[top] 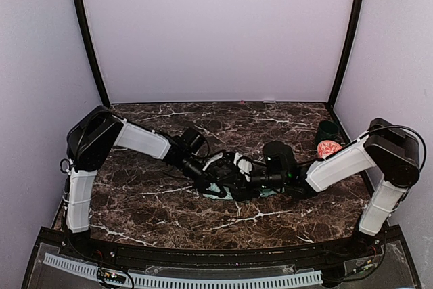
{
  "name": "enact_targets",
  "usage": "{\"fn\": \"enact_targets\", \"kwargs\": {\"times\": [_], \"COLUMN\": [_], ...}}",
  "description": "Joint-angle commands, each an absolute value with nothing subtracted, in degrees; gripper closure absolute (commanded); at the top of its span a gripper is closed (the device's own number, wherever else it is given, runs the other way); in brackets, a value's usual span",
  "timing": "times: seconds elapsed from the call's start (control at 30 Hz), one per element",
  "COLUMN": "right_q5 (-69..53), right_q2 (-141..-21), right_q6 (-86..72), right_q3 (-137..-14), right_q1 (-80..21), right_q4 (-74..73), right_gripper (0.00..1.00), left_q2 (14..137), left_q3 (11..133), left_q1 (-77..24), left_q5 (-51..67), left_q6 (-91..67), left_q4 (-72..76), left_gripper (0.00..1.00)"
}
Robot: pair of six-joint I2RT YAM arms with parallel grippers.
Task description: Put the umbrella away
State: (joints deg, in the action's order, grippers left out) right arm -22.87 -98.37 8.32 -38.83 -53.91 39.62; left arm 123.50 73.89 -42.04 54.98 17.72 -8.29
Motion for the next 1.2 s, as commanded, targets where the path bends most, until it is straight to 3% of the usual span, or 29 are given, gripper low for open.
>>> {"fn": "enact_targets", "kwargs": {"times": [0.0,0.5,0.67,1.03,1.17], "right_q5": [-26.7,-33.11,-31.41,-31.6,-30.49], "right_q2": [-96.63,-102.49,-104.5,-110.14,-111.57], "right_q6": [9.73,12.55,10.57,10.48,11.38], "right_q3": [-39.84,-42.67,-42.92,-47.75,-48.69], "right_q1": [-55.46,-51.3,-48.49,-46.04,-45.77], "right_q4": [36.98,18.48,18.13,16.92,15.63], "right_gripper": [1.0,1.0,1.0,1.0,1.0], "left_q2": [130.32,130.36,129.38,128.37,125.4], "left_q3": [74.12,73.17,71.89,72.27,70.44], "left_q1": [-39.21,-37.78,-37.65,-36.9,-35.73], "left_q5": [51.12,51.65,50.65,53.04,49.12], "left_q6": [12.96,10.04,10.03,17.31,17.37], "left_q4": [-18.18,-13.92,-12.48,-15.9,-13.77], "left_gripper": [0.98,0.99,0.64,0.02,0.01]}}
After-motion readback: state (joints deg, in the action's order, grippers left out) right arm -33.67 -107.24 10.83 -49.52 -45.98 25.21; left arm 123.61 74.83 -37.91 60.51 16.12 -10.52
